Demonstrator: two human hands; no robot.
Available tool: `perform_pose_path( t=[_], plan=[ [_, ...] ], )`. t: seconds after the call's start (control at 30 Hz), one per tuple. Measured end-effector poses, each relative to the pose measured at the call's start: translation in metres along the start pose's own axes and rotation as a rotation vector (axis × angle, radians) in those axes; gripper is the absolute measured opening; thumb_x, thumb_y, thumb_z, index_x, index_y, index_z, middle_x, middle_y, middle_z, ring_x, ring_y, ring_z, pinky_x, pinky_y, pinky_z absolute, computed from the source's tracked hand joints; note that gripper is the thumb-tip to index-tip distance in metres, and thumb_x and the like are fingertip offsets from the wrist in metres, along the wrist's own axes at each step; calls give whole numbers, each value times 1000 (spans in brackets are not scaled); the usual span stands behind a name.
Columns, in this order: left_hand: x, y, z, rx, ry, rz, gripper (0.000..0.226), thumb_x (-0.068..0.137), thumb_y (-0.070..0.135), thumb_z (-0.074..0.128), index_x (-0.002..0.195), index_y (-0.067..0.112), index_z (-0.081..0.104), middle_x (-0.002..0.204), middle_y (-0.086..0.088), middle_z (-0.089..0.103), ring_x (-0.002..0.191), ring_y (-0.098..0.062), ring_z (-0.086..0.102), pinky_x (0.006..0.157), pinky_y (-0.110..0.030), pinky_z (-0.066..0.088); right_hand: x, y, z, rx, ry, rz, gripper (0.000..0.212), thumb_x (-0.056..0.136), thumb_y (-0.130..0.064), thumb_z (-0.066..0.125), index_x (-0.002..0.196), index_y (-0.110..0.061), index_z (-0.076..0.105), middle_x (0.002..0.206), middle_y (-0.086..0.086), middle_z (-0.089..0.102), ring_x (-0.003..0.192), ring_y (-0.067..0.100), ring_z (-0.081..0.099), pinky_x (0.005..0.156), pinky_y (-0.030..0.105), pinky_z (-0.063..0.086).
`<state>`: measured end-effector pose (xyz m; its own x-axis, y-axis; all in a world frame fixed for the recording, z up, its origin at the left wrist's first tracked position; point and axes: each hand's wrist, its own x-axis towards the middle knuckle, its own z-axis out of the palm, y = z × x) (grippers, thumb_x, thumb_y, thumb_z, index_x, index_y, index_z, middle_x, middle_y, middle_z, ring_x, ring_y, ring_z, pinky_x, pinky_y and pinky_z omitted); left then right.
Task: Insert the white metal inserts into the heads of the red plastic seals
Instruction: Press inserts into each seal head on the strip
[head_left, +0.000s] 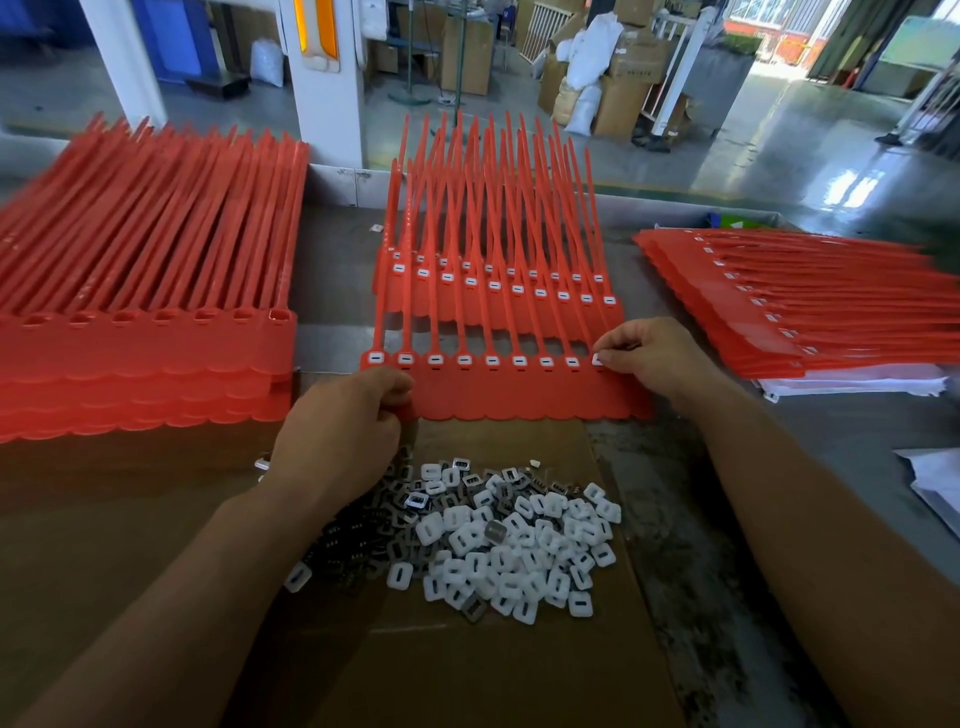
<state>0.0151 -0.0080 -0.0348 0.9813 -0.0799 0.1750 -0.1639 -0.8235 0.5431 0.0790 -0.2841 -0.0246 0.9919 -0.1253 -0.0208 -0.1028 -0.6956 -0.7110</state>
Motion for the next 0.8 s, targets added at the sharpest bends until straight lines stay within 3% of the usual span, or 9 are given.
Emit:
perform_pose_path(
  t=[0.1, 0.23, 0.33, 0.47, 0.67, 0.8],
  plan=[
    [0, 0, 0, -9, 1, -6, 43, 82, 0, 48, 119, 20, 60, 114, 6, 65, 106, -13, 57, 89, -23, 38, 1, 0, -2, -15, -21, 7, 12, 83, -6, 65, 80, -18, 67, 72, -9, 59, 69, 2, 51, 63, 16, 38],
    [0, 0, 0, -6, -4, -7, 43, 83, 1, 48, 120, 21, 59, 115, 6, 65, 106, -12, 57, 89, -22, 38, 2, -1, -3, -62, -54, 4, 21, 83, -8, 65, 70, -25, 62, 75, -9, 59, 72, 4, 52, 64, 20, 39],
    [0, 1, -1, -8, -10, -10, 43, 84, 1, 48, 121, 20, 58, 115, 5, 65, 105, -13, 57, 88, -22, 39, 3, -1, -1, -98, -30, -15, 25, 82, -8, 66, 68, -27, 60, 78, -6, 59, 78, 9, 53, 67, 24, 39],
    [-1, 1, -1, -8, -10, -3, 43, 84, 0, 47, 120, 20, 59, 115, 5, 65, 105, -12, 57, 88, -22, 38, 2, -2, 1, -73, 14, -13, 25, 78, -5, 70, 69, -26, 59, 75, -6, 59, 77, 10, 54, 63, 20, 40],
    [-1, 1, -1, -8, -6, -6, 42, 83, 0, 48, 118, 19, 60, 112, 6, 66, 104, -12, 57, 86, -21, 38, 11, -10, 1, -6, 49, 132, 31, 66, 3, 76, 73, -21, 57, 89, 6, 67, 90, 21, 64, 89, 36, 49],
    [-2, 1, -2, -23, -4, -14, 42, 82, -1, 48, 116, 20, 61, 111, 6, 66, 102, -14, 58, 88, -26, 43, 14, -12, 2, -4, 43, 163, 31, 64, 4, 76, 69, -20, 57, 93, 10, 68, 92, 24, 64, 88, 36, 50]
  ],
)
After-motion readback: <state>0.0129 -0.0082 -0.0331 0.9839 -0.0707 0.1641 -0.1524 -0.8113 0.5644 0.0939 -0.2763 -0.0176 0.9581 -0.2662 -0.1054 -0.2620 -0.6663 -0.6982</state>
